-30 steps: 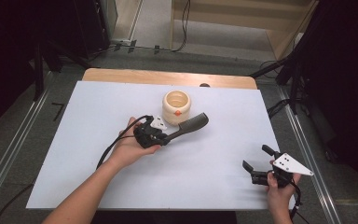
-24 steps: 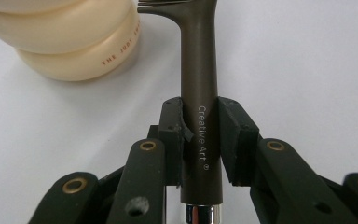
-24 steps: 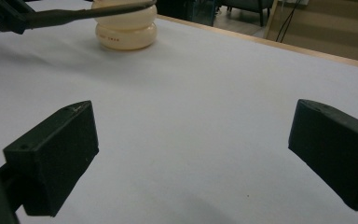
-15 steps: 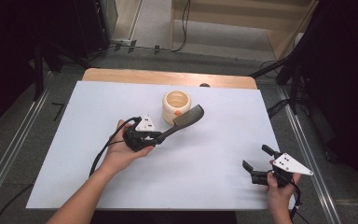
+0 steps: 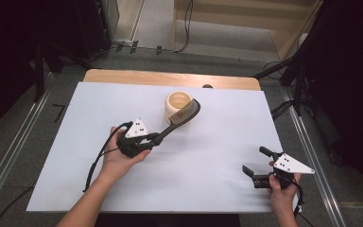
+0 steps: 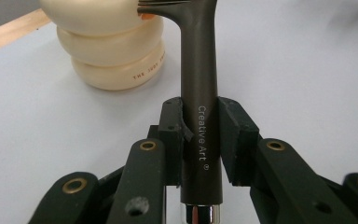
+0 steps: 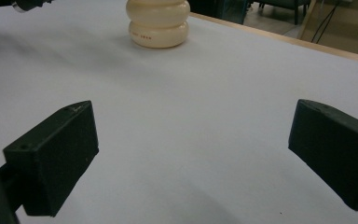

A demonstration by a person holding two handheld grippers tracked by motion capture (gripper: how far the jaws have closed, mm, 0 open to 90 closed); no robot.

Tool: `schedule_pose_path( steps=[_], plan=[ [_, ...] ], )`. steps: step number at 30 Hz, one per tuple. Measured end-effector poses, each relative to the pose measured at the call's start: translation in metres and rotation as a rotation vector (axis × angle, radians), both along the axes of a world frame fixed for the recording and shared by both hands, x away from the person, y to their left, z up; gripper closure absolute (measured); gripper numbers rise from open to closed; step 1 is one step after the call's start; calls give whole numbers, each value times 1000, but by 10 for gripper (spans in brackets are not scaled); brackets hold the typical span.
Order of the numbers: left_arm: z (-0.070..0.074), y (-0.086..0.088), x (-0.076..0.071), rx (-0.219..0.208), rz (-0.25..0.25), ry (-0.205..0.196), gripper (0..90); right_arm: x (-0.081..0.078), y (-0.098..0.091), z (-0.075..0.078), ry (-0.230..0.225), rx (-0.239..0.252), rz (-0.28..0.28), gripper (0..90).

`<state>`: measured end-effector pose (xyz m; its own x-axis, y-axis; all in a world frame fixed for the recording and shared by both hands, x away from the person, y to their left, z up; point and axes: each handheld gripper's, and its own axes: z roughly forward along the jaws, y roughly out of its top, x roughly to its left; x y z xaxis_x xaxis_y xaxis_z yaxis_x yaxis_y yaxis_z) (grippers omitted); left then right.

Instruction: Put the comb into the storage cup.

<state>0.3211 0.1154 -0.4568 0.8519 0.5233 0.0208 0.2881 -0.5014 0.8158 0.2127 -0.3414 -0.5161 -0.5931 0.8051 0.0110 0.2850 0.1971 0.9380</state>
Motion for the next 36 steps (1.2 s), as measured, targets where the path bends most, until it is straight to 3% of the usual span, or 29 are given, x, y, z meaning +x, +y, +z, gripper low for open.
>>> schedule_pose_path(
  steps=[10, 21, 36],
  plan=[
    [-7, 15, -13, -59, 48, -31, 726, 6, 22, 11, 32, 41, 29, 0],
    [-12, 24, -21, -121, 71, -44, 726, 15, 41, 22, 57, 51, 53, 0],
    [-20, 30, -26, -158, 100, -56, 726, 34, 63, 43, 75, 109, 65, 0]
  ],
)
